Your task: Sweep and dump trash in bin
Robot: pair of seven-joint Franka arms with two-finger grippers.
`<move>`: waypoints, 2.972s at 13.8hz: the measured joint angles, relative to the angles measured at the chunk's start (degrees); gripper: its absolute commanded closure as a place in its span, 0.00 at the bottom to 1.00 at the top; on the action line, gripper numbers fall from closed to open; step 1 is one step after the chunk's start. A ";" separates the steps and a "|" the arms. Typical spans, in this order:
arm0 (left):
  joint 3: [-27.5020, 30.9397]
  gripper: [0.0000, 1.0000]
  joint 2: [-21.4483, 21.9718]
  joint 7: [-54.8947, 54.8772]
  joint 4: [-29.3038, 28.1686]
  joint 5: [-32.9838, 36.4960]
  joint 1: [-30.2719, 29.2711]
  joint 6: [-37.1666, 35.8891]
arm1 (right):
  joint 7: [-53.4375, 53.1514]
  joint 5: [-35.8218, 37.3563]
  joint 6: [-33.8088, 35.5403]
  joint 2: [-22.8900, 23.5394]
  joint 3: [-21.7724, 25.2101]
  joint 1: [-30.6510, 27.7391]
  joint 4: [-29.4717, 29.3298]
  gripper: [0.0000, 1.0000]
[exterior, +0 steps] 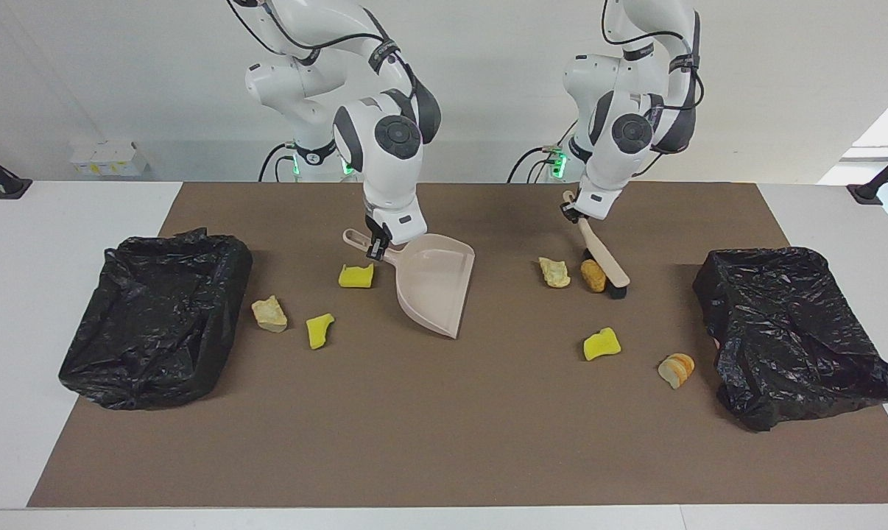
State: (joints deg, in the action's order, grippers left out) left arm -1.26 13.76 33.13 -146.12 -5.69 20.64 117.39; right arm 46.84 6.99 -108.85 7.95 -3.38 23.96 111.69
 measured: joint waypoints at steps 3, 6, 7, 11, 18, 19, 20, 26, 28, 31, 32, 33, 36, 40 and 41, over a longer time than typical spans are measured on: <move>-0.18 1.00 -4.18 -0.06 2.64 -5.11 2.53 2.32 | 3.04 1.07 -3.09 -0.99 0.04 -0.45 2.96 1.00; -0.34 1.00 -6.95 -0.26 6.16 -9.81 6.58 3.35 | 4.14 1.55 -6.87 -1.16 0.05 -0.43 5.20 1.00; -0.43 1.00 -7.54 -0.27 7.23 -11.64 8.01 3.42 | 4.61 1.67 -7.65 -1.16 0.04 -0.38 5.50 1.00; -2.42 1.00 -10.43 -0.26 11.50 -17.49 11.53 4.26 | 5.55 1.74 -9.73 -1.07 -0.16 -0.13 6.04 1.00; -8.90 1.00 -13.57 0.45 18.63 -21.41 12.38 5.62 | 5.57 2.20 -12.61 0.48 -0.18 1.21 6.52 1.00; -8.78 1.00 -14.07 0.47 20.02 -21.40 12.37 5.16 | 5.57 2.20 -12.62 0.50 -0.17 1.21 6.52 1.00; -8.57 1.00 -14.56 0.47 21.20 -21.27 12.29 4.79 | 5.57 2.20 -12.63 0.50 -0.17 1.21 6.52 1.00; -7.66 1.00 -15.63 0.36 26.61 -9.48 4.41 -2.04 | 5.57 2.20 -12.64 0.53 -0.17 1.21 6.52 1.00; -7.49 1.00 -17.08 -0.55 29.30 -4.34 -0.17 -3.84 | 5.57 2.20 -12.64 0.54 -0.17 1.21 6.52 1.00; -7.29 1.00 -21.16 -6.67 34.95 0.10 -7.87 -7.53 | 5.57 2.20 -12.64 0.55 -0.17 1.21 6.52 1.00; -7.24 1.00 -22.74 -8.76 37.26 1.28 -10.70 -8.68 | 5.57 2.20 -12.64 0.55 -0.17 1.21 6.52 1.00; -7.20 1.00 -24.06 -10.52 39.15 2.22 -13.06 -9.47 | 5.57 2.20 -12.64 0.55 -0.17 1.21 6.52 1.00; -7.17 1.00 -28.12 -16.47 45.60 3.25 -19.18 -13.85 | 5.50 2.20 -12.64 0.56 -0.17 1.21 6.52 1.00; -7.20 1.00 -33.78 -21.61 53.03 8.51 -24.95 -17.48 | 5.38 2.20 -12.64 0.57 -0.17 1.21 6.52 1.00; -7.19 1.00 -34.59 -23.50 53.45 9.19 -26.62 -17.49 | 5.36 2.20 -12.64 0.57 -0.17 1.21 6.52 1.00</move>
State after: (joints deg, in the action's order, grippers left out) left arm -8.44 -20.83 9.62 -92.67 3.50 -5.98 99.90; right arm 52.20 9.20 -121.48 8.52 -3.55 25.17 118.21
